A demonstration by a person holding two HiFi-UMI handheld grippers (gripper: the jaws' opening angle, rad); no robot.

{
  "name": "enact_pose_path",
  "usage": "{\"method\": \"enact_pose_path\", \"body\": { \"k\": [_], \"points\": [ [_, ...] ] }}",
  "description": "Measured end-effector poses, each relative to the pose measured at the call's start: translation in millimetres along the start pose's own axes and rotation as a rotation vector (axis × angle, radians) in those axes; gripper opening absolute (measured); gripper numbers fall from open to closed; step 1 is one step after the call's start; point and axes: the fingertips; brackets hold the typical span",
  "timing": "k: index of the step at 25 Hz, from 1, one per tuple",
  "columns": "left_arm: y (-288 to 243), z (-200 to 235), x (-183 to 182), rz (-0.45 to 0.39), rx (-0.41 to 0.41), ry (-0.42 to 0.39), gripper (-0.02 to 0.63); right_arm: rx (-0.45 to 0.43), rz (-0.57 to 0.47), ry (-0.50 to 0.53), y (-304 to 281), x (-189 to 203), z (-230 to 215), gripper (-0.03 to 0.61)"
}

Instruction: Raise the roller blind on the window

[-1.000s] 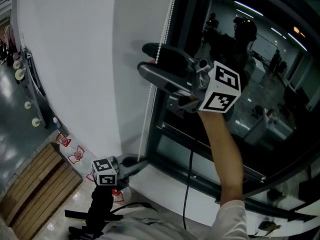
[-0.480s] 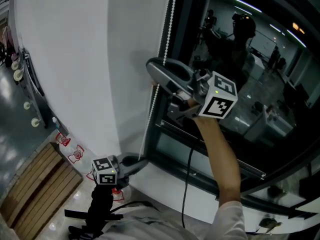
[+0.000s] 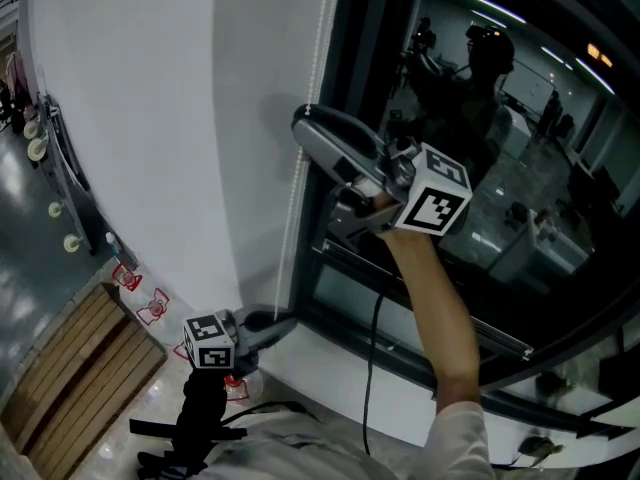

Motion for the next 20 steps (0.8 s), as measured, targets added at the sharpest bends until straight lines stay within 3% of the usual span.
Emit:
{"method": "enact_pose_path", "body": {
  "k": [4,14,20],
  "points": [
    [1.4,1.7,0.5,0.0,-0.007,0.003,-0.002,0.004,0.005,0.003,1.0,1.6,-0.6,0.017],
    [-1.1,1.9,0.1,0.0,-0.006,0.008,-0.002,0.038,0.03,-0.033,12.1,5.6,-0.6,0.011],
    [-2.5,-0.2,-0.8,0.0,-0.003,0.007,-0.002,0.046,0.132,-0.052,18.5,50.1,8.2,0.009]
  ]
}}
Point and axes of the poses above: the fingertips, and each gripper's own axes: y backward along the fingers, z to its left, x out of its underside, and after that the axes turned 3 degrees about y, right-handed
